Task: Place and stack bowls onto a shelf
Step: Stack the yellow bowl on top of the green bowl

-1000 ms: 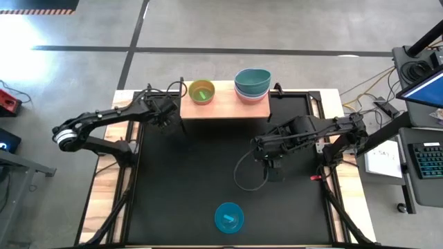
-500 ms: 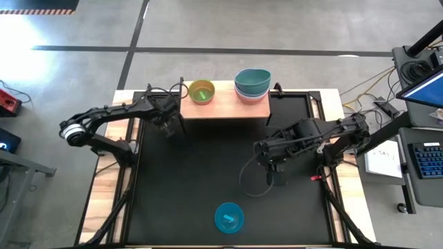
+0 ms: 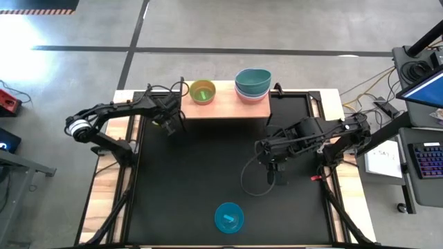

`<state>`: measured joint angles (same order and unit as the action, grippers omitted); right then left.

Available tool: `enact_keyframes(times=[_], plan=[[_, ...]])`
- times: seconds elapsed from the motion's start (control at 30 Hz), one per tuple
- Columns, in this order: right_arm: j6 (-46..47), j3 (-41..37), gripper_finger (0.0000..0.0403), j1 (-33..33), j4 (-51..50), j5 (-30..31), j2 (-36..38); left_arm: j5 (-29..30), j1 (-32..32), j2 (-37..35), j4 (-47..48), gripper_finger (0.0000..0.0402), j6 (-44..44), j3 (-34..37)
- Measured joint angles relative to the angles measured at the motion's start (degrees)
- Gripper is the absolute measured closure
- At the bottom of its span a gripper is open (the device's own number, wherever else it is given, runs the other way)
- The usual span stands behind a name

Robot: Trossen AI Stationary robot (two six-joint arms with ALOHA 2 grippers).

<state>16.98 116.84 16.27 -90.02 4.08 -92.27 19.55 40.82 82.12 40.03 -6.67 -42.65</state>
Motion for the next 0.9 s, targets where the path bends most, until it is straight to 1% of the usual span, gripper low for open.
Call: enact_keyframes(times=[0.13,0.2,0.4,0.5,0.63,0.9], plan=[[0.0,0.0,0.0275,0.0,0.0,0.0,0.0,-4.0,0.2,0.0,0.1,0.0382,-0.5,0.0],[0.0,0.0,0.0275,0.0,0.0,0.0,0.0,-5.1,0.2,0.0,0.2,0.0396,-0.4,0.0],[1.2,0.0,0.0275,0.0,0.0,0.0,0.0,-5.3,0.2,-0.8,2.4,0.0400,-0.2,-0.1],[1.5,0.0,0.0275,0.0,0.0,0.0,0.0,-5.3,0.3,-2.5,3.3,0.0401,-0.1,-0.3],[1.8,0.0,0.0275,0.0,0.0,0.0,0.0,-5.2,0.3,-6.6,3.8,0.0401,-0.1,-0.4],[2.0,0.0,0.0275,0.0,0.0,0.0,0.0,-5.2,0.3,-17.9,5.5,0.0401,2.5,-1.5]])
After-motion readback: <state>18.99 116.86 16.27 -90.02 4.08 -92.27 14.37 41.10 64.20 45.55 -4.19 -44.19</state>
